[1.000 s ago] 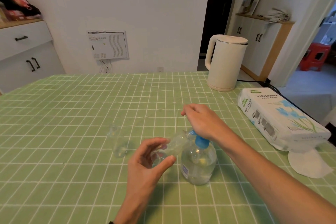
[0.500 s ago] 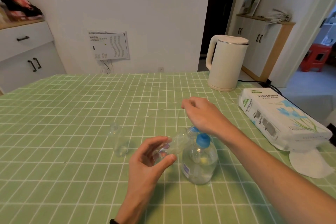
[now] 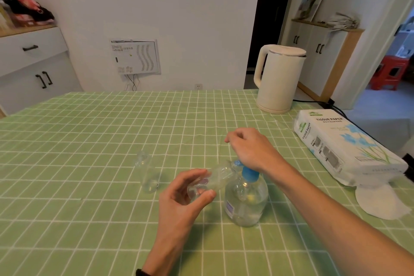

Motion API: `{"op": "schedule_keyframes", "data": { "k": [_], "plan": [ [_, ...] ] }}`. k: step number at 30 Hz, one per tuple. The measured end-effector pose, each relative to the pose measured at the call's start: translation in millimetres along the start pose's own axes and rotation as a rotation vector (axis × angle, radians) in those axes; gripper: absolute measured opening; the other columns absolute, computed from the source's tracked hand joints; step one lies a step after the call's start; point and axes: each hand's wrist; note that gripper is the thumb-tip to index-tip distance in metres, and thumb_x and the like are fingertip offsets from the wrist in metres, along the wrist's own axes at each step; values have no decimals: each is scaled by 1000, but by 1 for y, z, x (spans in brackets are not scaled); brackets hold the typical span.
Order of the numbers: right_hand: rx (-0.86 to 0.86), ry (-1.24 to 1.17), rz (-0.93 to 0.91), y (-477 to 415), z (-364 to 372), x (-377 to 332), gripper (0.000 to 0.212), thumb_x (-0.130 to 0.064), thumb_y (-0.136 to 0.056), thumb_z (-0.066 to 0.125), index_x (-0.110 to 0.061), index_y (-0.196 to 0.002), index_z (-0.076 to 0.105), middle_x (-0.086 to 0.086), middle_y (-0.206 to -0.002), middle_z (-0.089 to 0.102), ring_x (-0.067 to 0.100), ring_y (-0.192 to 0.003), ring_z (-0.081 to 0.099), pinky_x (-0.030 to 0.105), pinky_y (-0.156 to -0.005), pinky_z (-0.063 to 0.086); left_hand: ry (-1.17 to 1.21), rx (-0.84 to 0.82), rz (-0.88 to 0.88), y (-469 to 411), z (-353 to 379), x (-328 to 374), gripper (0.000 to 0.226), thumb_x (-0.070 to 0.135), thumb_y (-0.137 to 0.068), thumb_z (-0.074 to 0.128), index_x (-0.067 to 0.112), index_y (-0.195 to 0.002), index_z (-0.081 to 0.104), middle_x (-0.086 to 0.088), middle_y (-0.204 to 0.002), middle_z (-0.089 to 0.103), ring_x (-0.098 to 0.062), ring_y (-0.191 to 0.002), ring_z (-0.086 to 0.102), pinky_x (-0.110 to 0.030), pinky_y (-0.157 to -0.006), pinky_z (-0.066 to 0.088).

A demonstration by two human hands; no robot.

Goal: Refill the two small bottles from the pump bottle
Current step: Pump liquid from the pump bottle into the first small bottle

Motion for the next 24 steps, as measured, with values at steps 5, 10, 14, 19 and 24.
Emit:
{"op": "schedule_keyframes", "data": {
  "k": [5,10,14,19,24],
  "plan": [
    [49,39,-76,-3,-4,-10,39,-39,-104,48,-14,-76,55,-10,-51,40,13,-50,37,34,-59,40,44,1,-5,0,3,1,43,25,-64,90,27,-106,82,-2,-110,82,-14,-101,78,-22,-83,61],
    [27,35,-51,-4,-1,-3,42,-30,-105,46,2,-116,70,-11,-50,36,14,-53,37,33,-57,35,38,1,0,0,3,-1,44,27,-63,90,29,-106,82,-1,-111,82,-14,-102,78,-24,-86,61],
    [-6,43,-17,-3,3,4,38,-23,-103,46,3,-120,69,1,-66,46,17,-62,43,34,-60,35,25,-2,-5,0,0,-1,45,27,-65,91,27,-109,81,-3,-116,81,-21,-110,76,-41,-97,62],
    [22,45,-22,-1,4,4,39,-25,-102,47,3,-117,70,-1,-61,42,18,-61,40,34,-61,35,11,0,-7,2,2,6,45,31,-64,90,31,-108,81,0,-116,81,-18,-110,77,-41,-99,61],
    [46,40,-60,-4,-2,-5,39,-33,-104,50,-1,-87,66,-12,-47,38,15,-52,38,33,-60,40,27,-10,13,4,6,8,44,29,-62,91,31,-104,81,-2,-111,82,-19,-107,78,-33,-98,61]
  ]
}}
Point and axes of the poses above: each hand's wrist, its own y-axis away from the middle knuckle, its own z-axis out of the palm, x = y × z
